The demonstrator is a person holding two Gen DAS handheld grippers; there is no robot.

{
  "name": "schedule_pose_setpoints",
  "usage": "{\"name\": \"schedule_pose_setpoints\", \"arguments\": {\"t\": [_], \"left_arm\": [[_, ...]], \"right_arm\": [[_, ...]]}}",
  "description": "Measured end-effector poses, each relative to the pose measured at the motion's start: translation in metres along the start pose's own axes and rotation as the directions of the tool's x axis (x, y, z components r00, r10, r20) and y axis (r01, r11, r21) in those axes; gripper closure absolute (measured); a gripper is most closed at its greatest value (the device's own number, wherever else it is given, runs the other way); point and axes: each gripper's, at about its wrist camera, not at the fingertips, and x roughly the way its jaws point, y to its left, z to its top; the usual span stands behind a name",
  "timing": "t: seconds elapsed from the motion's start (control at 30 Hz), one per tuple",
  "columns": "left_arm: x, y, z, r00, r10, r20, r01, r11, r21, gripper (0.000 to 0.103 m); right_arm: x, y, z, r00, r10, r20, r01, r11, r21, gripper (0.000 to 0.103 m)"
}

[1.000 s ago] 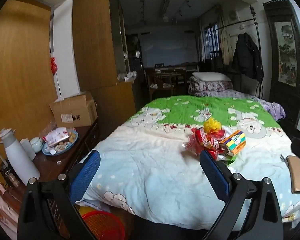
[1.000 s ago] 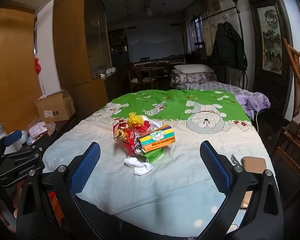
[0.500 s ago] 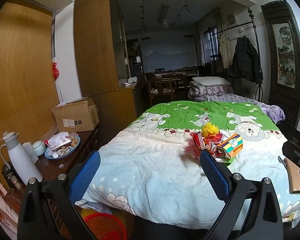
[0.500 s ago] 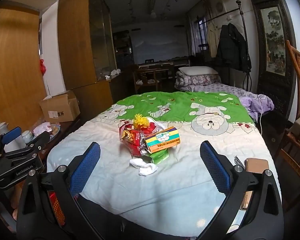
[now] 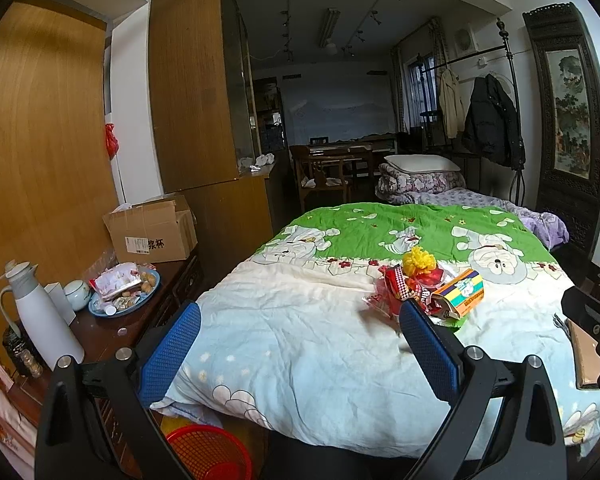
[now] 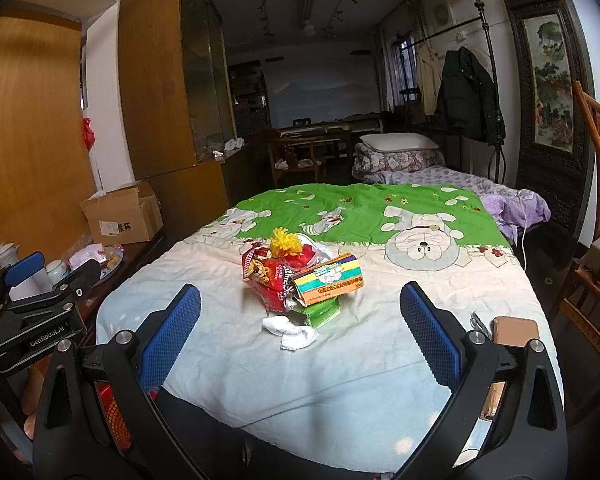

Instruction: Collect trash

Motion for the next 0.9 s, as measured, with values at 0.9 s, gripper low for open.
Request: {"name": "schedule_pose_setpoints", "arguments": {"t": [0.9], "left_arm": [[-0.0023, 0.0022, 0.0009, 1.000, 0.001, -0.002, -0.001, 1.000, 0.000, 0.006]], "right_arm": [[0.0021, 0.0030, -0.0004, 1.000, 0.002, 0.000, -0.002, 1.000, -0.004, 0.007]]}}
